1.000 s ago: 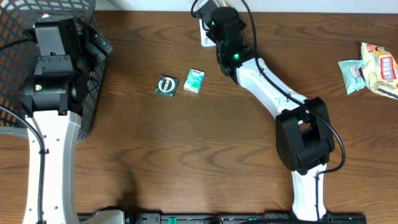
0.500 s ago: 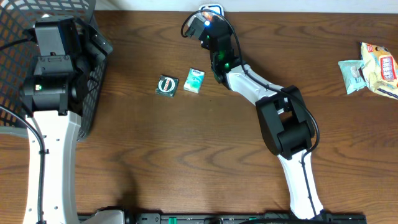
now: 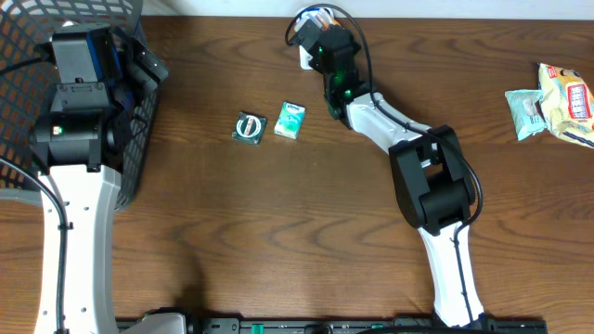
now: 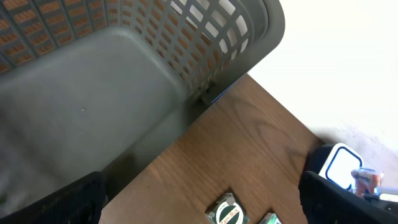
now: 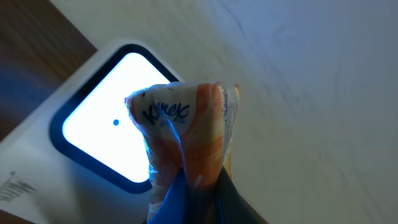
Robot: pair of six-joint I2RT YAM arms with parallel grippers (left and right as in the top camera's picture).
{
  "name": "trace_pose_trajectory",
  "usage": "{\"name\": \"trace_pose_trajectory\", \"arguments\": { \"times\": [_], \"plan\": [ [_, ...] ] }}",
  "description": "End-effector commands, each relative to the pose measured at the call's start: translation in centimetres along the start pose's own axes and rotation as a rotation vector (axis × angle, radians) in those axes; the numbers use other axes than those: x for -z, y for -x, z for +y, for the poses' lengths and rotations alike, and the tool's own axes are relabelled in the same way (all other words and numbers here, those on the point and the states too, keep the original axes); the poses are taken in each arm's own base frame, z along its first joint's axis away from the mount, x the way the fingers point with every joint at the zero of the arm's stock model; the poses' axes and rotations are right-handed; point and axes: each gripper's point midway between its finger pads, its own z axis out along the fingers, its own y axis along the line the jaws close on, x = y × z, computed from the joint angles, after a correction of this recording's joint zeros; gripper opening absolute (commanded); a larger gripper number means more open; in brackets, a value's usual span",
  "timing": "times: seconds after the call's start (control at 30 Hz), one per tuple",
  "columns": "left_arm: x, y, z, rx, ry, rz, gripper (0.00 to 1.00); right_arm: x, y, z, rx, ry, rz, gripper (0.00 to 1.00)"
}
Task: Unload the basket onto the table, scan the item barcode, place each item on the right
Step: 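Hold the orange Kleenex box up to the white scanner, then carry the box to the table's right edge and release it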
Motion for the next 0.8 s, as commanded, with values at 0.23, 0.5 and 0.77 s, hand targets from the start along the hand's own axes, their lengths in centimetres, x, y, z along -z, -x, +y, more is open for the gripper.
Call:
{"name": "trace_pose_trajectory", "arguments": {
  "times": [0.23, 0.5, 0.77],
  "plan": [
    [0.2, 0.2, 0.2, 0.015, 0.002, -0.006, 0.98, 1.3, 2.7, -4.8, -0.242, -0.043, -0.057, 0.01],
    [0.2, 0.2, 0.2, 0.015, 0.002, -0.006, 0.98, 2.9, 2.1, -11.0, -0.39, -0.099, -0.04, 0.01],
    [0.2, 0.2, 0.2, 0.015, 0.002, -0.006, 0.98, 4.8, -10.5, -18.8, -0.418, -0.205, 0.337, 0.01]
  ]
}}
